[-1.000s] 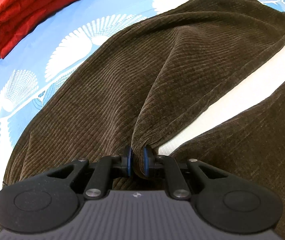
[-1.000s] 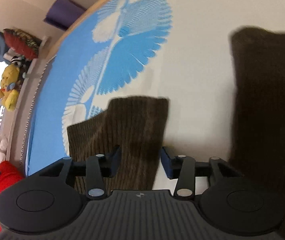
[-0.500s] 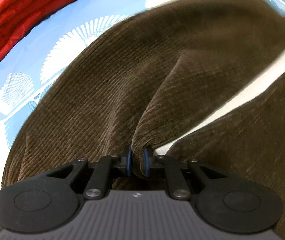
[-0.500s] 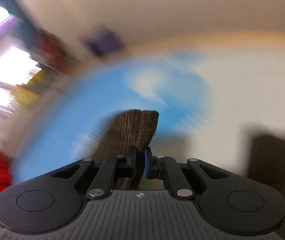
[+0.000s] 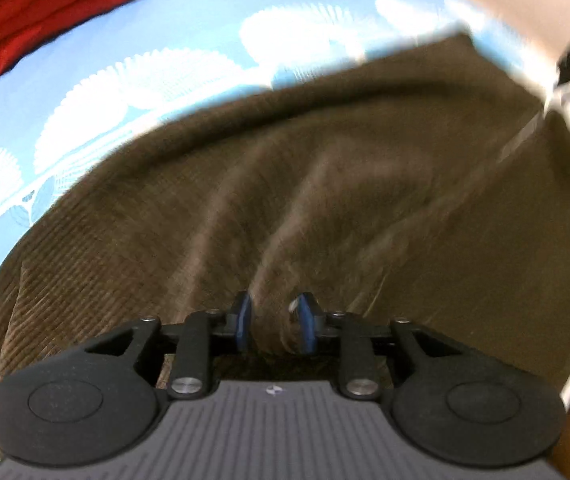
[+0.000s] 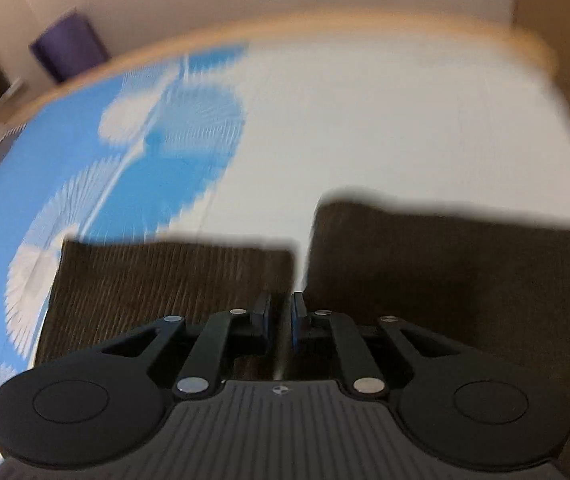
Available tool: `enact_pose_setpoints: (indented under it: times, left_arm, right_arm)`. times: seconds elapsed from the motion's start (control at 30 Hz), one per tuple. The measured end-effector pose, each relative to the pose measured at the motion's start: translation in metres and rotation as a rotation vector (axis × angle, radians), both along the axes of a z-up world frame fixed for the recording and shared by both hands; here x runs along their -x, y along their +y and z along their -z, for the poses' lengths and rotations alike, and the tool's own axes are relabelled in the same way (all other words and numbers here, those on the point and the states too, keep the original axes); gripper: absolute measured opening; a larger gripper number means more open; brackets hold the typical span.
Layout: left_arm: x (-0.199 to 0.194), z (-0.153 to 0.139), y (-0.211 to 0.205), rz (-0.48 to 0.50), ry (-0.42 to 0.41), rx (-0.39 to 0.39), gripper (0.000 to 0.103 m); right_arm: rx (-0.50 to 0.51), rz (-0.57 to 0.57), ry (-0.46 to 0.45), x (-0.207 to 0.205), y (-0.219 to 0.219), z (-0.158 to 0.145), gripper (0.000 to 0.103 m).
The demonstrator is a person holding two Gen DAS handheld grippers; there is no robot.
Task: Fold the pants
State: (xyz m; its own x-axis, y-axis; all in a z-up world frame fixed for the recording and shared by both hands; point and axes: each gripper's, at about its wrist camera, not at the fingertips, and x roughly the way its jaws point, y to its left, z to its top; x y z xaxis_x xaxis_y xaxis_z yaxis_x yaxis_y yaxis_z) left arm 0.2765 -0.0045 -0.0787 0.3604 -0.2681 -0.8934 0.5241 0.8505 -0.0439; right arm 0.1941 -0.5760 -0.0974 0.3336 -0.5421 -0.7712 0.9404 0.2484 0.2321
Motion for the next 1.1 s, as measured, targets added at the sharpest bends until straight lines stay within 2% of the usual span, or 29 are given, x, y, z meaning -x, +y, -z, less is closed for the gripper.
enact_pose_setpoints:
  times: [0.03,0.1,0.17,0.23,0.3,0.4,0.47,0.57,0.67,0.73,0.83,0.9,0.97,1.0,1.03,1.1]
  left_arm:
    - [-0.005,-0.010,0.017,-0.049,-0.008,0.049,0.040]
    - [-0.013,-0.025,0.050,-0.162,-0.038,0.108,0.044]
    - [-0.021,-0.036,0.092,-0.324,-0.081,0.128,0.044]
    - [-0.027,-0.039,0.134,-0.509,-0.124,0.090,0.046]
    - [-0.030,-0.037,0.178,-0.705,-0.140,0.045,0.050]
    - [-0.033,-0.022,0.226,-0.886,-0.092,0.011,0.067]
    - [-0.035,-0.010,0.242,-0.945,-0.037,-0.009,0.068]
    - [-0.040,0.008,0.248,-0.947,0.024,-0.025,0.068]
    - [-0.038,0.013,0.241,-0.908,0.007,-0.066,0.069]
    - [-0.046,0.020,0.244,-0.890,0.011,-0.071,0.069]
    - [-0.044,0.022,0.246,-0.883,0.019,-0.065,0.069]
    - [-0.046,0.026,0.248,-0.882,0.026,-0.070,0.069]
    - [-0.047,0.028,0.248,-0.873,0.026,-0.082,0.064]
    - [-0.047,0.028,0.247,-0.870,0.020,-0.092,0.057]
    - [-0.048,0.027,0.247,-0.864,0.011,-0.097,0.054]
    - [-0.048,0.024,0.245,-0.847,-0.020,-0.070,0.051]
  right_arm:
    - [0.065,0.000,0.003,0.000,0.010,-0.013,0.025]
    - [0.160,-0.049,-0.038,-0.005,0.032,-0.036,0.048]
    - [0.191,-0.209,-0.127,-0.019,0.057,-0.050,0.052]
    - [0.132,-0.476,-0.224,-0.045,0.081,-0.051,0.050]
    - [0.043,-0.664,-0.265,-0.069,0.105,-0.045,0.050]
    - [-0.076,-0.813,-0.256,-0.095,0.138,-0.027,0.051]
    - [-0.124,-0.862,-0.217,-0.116,0.148,-0.013,0.051]
    - [-0.198,-0.818,-0.191,-0.139,0.150,0.009,0.053]
    - [-0.247,-0.744,-0.145,-0.163,0.144,0.037,0.054]
    - [-0.192,-0.711,-0.160,-0.173,0.146,0.042,0.054]
    - [-0.119,-0.696,-0.088,-0.187,0.159,0.037,0.052]
    - [-0.039,-0.684,-0.010,-0.196,0.169,0.040,0.026]
    - [0.050,-0.673,0.053,-0.201,0.176,0.040,0.012]
    - [0.079,-0.670,0.062,-0.202,0.178,0.042,0.007]
    - [0.110,-0.670,0.057,-0.202,0.178,0.042,0.006]
    - [0.149,-0.658,0.014,-0.200,0.172,0.039,0.005]
